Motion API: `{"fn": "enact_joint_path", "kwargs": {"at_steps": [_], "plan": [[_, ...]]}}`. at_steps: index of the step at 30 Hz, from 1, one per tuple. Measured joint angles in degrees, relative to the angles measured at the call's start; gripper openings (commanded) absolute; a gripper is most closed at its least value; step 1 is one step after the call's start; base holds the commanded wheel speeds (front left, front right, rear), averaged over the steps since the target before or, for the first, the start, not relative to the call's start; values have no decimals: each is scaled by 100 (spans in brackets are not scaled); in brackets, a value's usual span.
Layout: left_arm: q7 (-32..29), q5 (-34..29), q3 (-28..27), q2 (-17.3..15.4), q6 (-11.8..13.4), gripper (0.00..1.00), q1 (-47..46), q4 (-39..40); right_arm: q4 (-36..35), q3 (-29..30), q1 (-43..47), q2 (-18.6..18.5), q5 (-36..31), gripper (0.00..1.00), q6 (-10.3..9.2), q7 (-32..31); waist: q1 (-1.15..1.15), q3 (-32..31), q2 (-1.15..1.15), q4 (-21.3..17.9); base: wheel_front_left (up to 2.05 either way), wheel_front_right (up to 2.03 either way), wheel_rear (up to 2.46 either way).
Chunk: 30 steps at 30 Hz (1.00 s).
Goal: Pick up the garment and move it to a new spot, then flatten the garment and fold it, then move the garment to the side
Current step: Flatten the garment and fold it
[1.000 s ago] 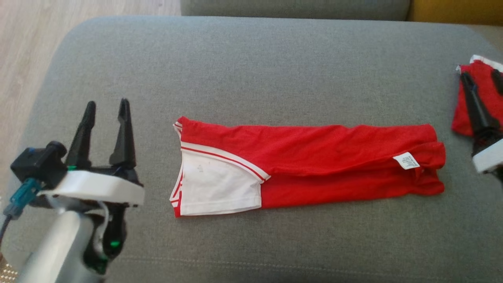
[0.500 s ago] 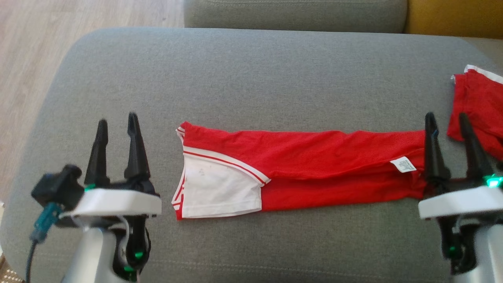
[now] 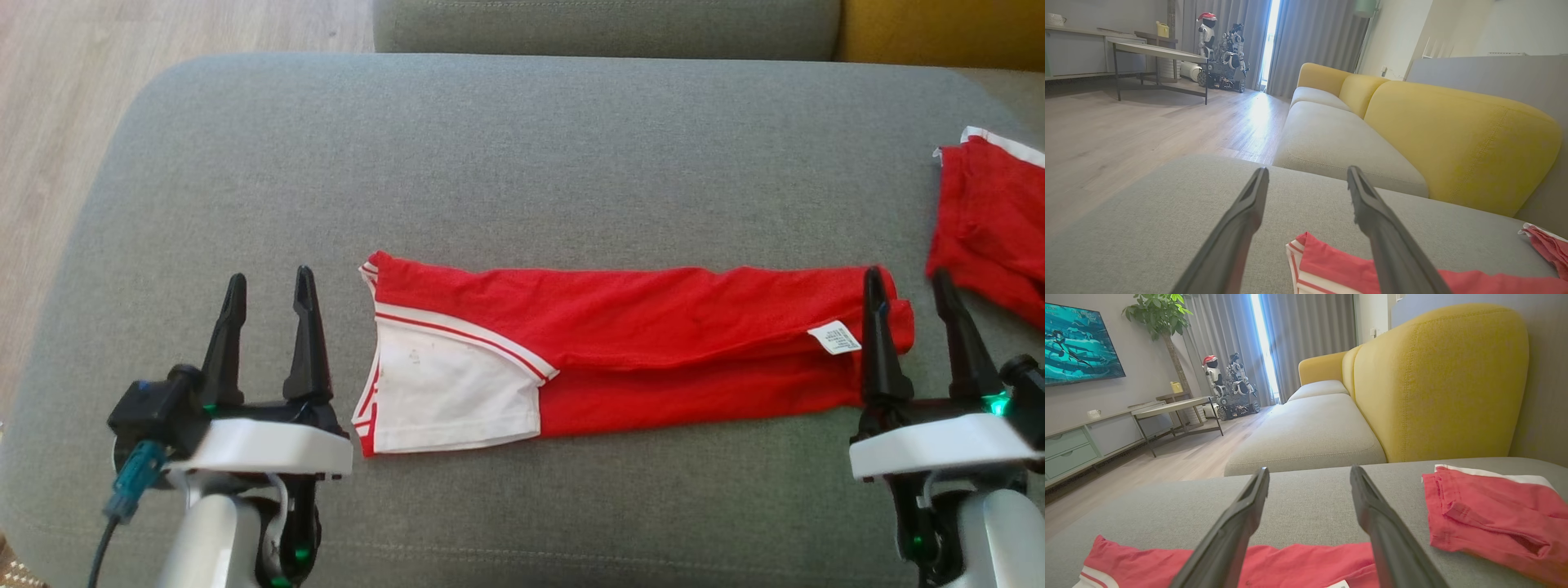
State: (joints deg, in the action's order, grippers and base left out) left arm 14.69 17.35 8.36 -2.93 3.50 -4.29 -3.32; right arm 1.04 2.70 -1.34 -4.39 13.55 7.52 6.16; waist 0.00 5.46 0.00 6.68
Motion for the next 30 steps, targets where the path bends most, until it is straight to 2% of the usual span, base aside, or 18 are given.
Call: {"fn": "enact_joint_path", "kwargs": {"at_steps": [4, 8, 18, 22, 30], "plan": [[1, 48, 25, 5, 3, 100, 0, -1, 108, 58, -10, 21, 2, 100, 0, 41, 0, 23, 0, -7, 0, 0, 0], [1, 53, 36, 8, 27, 100, -12, 38, 313, 354, -107, 56, 141, 100, 0, -31, 0, 180, 0, -19, 0, 0, 0], [0, 89, 110, 15, 44, 100, -254, 36, 1454, 1056, -992, 158, 561, 100, 1, -615, 0, 657, 0, 18, 0, 0, 0], [0, 89, 168, 16, 44, 100, -337, 34, 1973, 1338, -1267, 165, 520, 100, 0, -870, 0, 733, 0, 68, 0, 0, 0], [0, 90, 178, 19, 46, 100, -348, 29, 2532, 1301, -1344, 167, 511, 100, 0, -1146, 0, 763, 0, 91, 0, 0, 0]]}}
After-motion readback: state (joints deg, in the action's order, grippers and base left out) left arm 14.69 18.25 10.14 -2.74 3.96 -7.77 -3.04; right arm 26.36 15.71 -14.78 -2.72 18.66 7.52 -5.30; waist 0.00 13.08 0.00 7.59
